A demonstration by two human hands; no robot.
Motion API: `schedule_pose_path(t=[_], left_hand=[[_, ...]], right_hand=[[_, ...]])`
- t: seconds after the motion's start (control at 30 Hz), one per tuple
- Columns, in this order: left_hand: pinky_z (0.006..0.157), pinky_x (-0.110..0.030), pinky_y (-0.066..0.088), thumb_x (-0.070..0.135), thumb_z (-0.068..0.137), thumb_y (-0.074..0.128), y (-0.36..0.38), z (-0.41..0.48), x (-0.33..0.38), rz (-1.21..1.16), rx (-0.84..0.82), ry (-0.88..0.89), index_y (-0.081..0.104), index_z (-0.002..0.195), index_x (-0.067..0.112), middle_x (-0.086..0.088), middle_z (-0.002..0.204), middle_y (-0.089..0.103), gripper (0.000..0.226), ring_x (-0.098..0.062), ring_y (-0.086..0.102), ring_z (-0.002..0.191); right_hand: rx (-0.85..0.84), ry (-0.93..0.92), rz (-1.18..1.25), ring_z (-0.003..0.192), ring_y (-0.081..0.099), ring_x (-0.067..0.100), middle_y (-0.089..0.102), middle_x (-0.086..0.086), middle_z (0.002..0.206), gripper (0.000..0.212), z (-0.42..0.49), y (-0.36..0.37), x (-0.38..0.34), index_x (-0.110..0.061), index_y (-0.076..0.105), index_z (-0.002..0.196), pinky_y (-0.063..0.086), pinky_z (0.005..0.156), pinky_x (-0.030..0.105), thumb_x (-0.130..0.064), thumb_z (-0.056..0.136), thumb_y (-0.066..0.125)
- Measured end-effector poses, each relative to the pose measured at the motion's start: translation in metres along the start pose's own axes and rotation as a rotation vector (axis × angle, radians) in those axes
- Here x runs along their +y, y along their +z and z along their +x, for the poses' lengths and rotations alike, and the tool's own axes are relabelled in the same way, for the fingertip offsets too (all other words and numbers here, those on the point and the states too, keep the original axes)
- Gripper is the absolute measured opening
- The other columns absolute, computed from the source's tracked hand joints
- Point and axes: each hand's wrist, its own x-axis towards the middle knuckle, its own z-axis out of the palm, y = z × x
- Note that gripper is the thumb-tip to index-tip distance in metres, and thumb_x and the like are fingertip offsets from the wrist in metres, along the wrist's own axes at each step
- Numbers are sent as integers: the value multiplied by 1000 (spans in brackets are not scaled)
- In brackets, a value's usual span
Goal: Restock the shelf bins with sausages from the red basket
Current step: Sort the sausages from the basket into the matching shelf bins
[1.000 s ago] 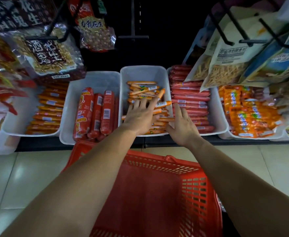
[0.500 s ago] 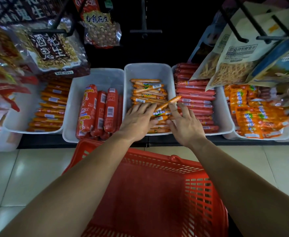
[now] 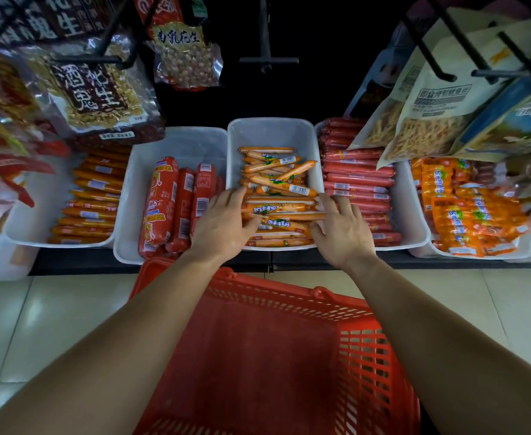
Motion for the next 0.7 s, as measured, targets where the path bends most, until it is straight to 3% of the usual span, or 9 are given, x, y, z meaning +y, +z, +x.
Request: schedule_pose_path(t=[0.2, 0.37, 0.5, 0.63, 0.7], left_hand=[[94, -42, 48, 26, 97, 57, 2, -9, -12, 117, 67, 34, 52, 140, 23, -1, 133, 61, 44, -27, 48, 122], [83, -42, 55, 17, 97, 61, 1, 4, 1, -56, 149, -23, 66, 121, 20, -6, 114, 70, 25, -27, 62, 106], [83, -38, 58, 16, 95, 63, 5, 8, 7, -164, 168, -44, 69, 119, 21, -5, 109, 72, 25, -23, 68, 97], [89, -33, 52, 14, 93, 67, 5, 0, 2, -198, 151, 6, 66, 126, 15, -5, 117, 69, 33, -22, 65, 105], [90, -34, 53, 16, 91, 69, 6, -4, -1, -185, 134, 41, 65, 126, 14, -5, 119, 68, 36, -23, 64, 108]], right_hand=[[37, -20, -68, 122, 46, 31, 44, 9, 136, 50, -8, -1, -4, -22, 43, 145, 49, 93, 49, -41, 99, 50], [56, 44, 160, 112, 57, 36, 48, 13, 131, 43, 1, -2, -9, -13, 51, 138, 52, 89, 45, -24, 98, 58], [115, -25, 130, 117, 55, 34, 55, 12, 131, 46, 4, -4, -15, -16, 49, 141, 50, 91, 44, -20, 97, 61], [92, -75, 70, 113, 58, 34, 43, 11, 140, 52, 3, 1, -23, -21, 40, 146, 53, 85, 46, -21, 96, 58], [106, -131, -79, 127, 48, 32, 40, 8, 147, 53, 1, 5, -22, -21, 41, 146, 47, 97, 47, -25, 95, 55]])
